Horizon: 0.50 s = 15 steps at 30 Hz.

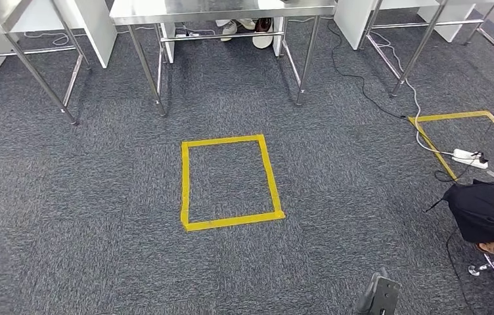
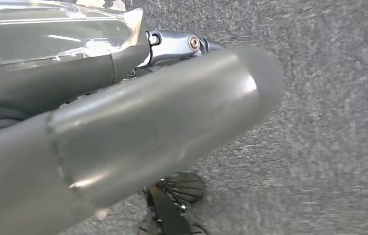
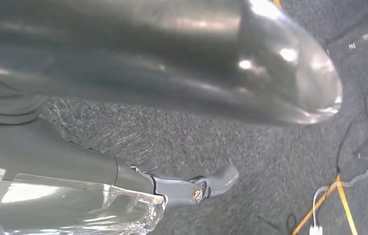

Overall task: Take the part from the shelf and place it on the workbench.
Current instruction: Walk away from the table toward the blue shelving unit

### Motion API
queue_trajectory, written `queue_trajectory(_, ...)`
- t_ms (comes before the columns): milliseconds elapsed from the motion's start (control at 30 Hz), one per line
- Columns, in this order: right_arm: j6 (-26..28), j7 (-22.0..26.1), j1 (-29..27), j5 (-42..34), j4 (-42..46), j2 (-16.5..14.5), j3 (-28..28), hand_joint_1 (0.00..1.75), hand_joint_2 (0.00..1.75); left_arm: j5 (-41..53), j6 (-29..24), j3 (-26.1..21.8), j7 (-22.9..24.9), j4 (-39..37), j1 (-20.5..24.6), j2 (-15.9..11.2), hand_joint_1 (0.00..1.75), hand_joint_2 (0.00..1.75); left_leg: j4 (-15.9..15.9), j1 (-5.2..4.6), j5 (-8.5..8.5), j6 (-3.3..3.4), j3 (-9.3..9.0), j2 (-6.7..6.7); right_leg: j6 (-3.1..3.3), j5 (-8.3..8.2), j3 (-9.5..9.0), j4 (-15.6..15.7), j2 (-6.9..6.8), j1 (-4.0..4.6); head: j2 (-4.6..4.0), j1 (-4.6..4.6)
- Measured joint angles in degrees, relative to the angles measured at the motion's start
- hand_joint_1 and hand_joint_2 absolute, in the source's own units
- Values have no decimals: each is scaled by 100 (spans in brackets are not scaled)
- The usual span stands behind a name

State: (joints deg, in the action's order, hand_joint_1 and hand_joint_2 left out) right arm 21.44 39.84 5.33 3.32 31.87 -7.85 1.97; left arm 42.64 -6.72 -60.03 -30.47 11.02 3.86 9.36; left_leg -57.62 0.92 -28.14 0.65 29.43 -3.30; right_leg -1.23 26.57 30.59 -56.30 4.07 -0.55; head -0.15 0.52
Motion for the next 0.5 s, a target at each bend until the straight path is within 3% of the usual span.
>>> queue_trajectory(33,-8,1,-7,-32,0,8,0,0,0,5,-2,-1,-1,-1,3,4,0,0,39,5,8,39,10,64,-40,-18,41,-11,33,8,0,1)
queue_trajectory(100,-21,1,-16,-93,0,28,0,0,0,22,-6,-1,-3,0,13,8,0,0,109,13,48,127,32,197,-82,57,194,-179,-62,18,0,-8)
queue_trajectory(167,-35,1,-11,-149,0,40,-1,0,0,35,-10,-2,-5,0,7,2,0,0,137,4,88,188,62,330,-58,330,478,-725,-244,4,0,-22)
queue_trajectory(233,-44,1,-24,-202,-3,42,-2,0,0,39,-13,-3,-5,-1,0,-8,0,0,134,-11,112,211,104,465,-58,605,801,-1437,-312,-20,0,-34)
queue_trajectory(267,-45,1,-39,-221,-4,45,-2,0,0,39,-13,-3,-5,-1,0,-9,0,0,132,-13,122,212,122,532,-86,651,868,-1626,-327,-33,0,-37)
queue_trajectory(300,-46,1,-51,-238,-6,50,-2,0,0,39,-12,-3,-5,-1,0,-9,0,0,130,-14,130,206,133,596,-134,614,821,-1603,-348,-46,0,-42)
queue_trajectory(333,-48,1,-56,-254,-7,56,-1,0,0,40,-11,-3,-6,-1,1,-7,0,0,127,-12,137,195,137,660,-189,502,658,-1352,-387,-61,0,-44)
queue_trajectory(400,-59,0,-44,-286,-7,64,-1,0,0,43,-10,-3,-6,-1,5,-7,0,0,115,-25,138,155,133,778,-264,237,183,-520,-592,-76,0,-49)
queue_trajectory(433,-68,-1,-34,-299,-7,64,-1,0,0,45,-11,-3,-6,0,7,-9,0,0,108,-40,138,124,132,830,-251,152,20,-209,-670,-70,0,-42)
queue_trajectory(500,-81,-3,-33,-316,-8,64,-2,0,0,49,-12,-3,-6,0,17,-15,0,0,99,-67,143,57,132,913,-174,109,-39,2,-701,-32,0,-27)
